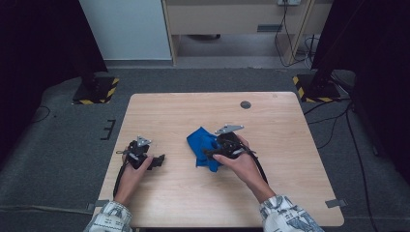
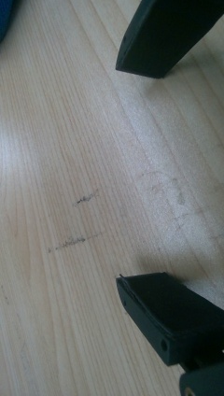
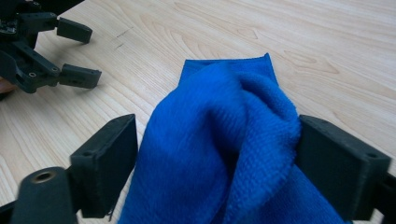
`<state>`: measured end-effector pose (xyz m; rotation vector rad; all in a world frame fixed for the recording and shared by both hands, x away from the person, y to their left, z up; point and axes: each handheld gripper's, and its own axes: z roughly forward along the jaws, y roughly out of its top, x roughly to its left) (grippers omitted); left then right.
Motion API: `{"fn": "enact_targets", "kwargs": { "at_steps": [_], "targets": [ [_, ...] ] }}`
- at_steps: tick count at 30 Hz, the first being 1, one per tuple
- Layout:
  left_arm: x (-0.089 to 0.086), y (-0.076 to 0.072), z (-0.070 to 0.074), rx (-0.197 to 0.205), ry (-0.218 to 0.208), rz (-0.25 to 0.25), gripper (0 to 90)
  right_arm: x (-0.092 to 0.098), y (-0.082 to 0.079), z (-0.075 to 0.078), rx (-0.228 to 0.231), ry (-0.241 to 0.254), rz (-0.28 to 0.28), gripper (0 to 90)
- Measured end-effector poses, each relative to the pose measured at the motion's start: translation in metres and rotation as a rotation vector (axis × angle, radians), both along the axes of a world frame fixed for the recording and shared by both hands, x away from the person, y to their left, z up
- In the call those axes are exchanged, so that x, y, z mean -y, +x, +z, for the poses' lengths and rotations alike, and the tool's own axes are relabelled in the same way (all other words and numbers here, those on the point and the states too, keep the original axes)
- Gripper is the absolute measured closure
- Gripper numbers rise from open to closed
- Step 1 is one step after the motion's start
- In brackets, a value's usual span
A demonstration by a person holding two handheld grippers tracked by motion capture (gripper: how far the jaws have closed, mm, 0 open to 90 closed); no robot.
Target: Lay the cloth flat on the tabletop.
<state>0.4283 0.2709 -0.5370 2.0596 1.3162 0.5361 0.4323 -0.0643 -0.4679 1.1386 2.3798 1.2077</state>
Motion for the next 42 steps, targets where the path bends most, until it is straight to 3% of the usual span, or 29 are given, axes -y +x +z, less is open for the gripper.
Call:
{"fn": "enact_targets", "kwargs": {
  "at_steps": [5,9,10,11,13,14,17,18,19,21,23,28,34,38,39,42],
  "targets": [
    [0.008,-0.003,0.007,0.001,-0.007,-0.016,4.4,0.012,-0.003,0.003,0.009,0.031,-0.004,11.3],
    [0.014,-0.008,0.019,0.042,-0.044,-0.014,6.3,0.021,-0.002,0.008,0.02,0.043,-0.01,16.9],
    [0.016,-0.01,0.024,0.063,-0.08,-0.019,6.7,0.026,-0.001,0.012,0.026,0.047,-0.016,23.2],
    [0.018,-0.01,0.026,0.071,-0.088,-0.021,6.8,0.029,-0.001,0.013,0.029,0.045,-0.011,25.3],
    [0.02,-0.011,0.028,0.078,-0.091,-0.028,8.1,0.03,0.0,0.014,0.033,0.042,-0.015,27.1],
    [0.023,-0.012,0.03,0.087,-0.093,-0.039,8.5,0.036,0.002,0.016,0.044,0.04,-0.022,35.6],
    [0.033,-0.014,0.035,0.108,-0.092,-0.069,9.2,0.042,0.005,0.016,0.044,0.037,-0.024,42.7],
    [0.042,-0.016,0.04,0.123,-0.087,-0.095,9.4,0.047,0.007,0.016,0.046,0.037,-0.028,49.5],
    [0.042,-0.016,0.04,0.123,-0.087,-0.095,9.6,0.047,0.007,0.016,0.046,0.037,-0.028,49.5],
    [0.052,-0.018,0.045,0.133,-0.125,-0.118,10.5,0.055,0.011,0.016,0.043,0.026,-0.041,59.4],
    [0.06,-0.019,0.048,0.141,-0.124,-0.134,10.8,0.059,0.013,0.015,0.032,0.025,-0.045,63.5],
    [0.073,-0.02,0.052,0.145,-0.141,-0.164,10.6,0.064,0.014,0.008,0.014,0.019,-0.04,63.8],
    [0.09,-0.019,0.059,0.148,-0.161,-0.189,10.7,0.062,0.017,-0.007,-0.025,0.018,-0.046,54.0],
    [0.097,-0.019,0.062,0.134,-0.18,-0.202,10.9,0.062,0.019,-0.014,-0.054,0.004,-0.039,54.4],
    [0.104,-0.019,0.064,0.129,-0.178,-0.219,11.0,0.061,0.019,-0.018,-0.065,-0.003,-0.03,64.5],
    [0.111,-0.019,0.064,0.125,-0.183,-0.237,11.3,0.059,0.017,-0.02,-0.068,0.009,-0.014,76.7]
  ]
}}
